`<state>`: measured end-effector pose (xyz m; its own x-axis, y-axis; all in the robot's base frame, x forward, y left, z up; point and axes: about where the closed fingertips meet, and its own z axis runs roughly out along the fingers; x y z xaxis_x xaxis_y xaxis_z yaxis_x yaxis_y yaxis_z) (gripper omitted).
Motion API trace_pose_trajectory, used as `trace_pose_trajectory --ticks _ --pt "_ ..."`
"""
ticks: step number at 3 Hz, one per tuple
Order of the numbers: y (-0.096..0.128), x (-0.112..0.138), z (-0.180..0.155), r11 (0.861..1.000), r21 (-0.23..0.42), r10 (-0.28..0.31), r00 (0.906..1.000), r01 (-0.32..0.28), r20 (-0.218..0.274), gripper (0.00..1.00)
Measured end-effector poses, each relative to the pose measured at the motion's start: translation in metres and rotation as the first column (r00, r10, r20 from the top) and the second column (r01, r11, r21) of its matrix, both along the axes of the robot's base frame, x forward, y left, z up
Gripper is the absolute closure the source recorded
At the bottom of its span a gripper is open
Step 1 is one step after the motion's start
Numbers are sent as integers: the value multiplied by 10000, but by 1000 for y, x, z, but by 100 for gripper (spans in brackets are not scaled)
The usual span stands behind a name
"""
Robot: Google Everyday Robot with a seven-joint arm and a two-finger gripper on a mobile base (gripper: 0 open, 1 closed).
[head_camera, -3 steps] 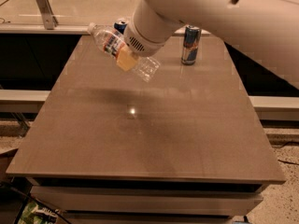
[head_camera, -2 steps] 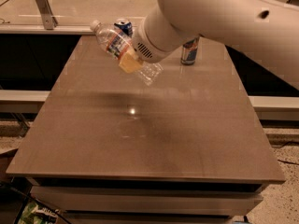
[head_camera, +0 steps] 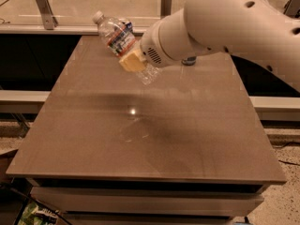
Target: Place water bottle upright
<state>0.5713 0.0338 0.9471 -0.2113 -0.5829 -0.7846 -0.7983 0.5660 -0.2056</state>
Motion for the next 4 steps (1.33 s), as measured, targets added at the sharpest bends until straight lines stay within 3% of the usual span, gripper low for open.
trace_pose_trajectory --ticks 2,4 --pt "6 17 4 9895 1158 780 9942 -863 744 100" --pt "9 32 3 9589 2279 1363 9787 -1693 1537 100"
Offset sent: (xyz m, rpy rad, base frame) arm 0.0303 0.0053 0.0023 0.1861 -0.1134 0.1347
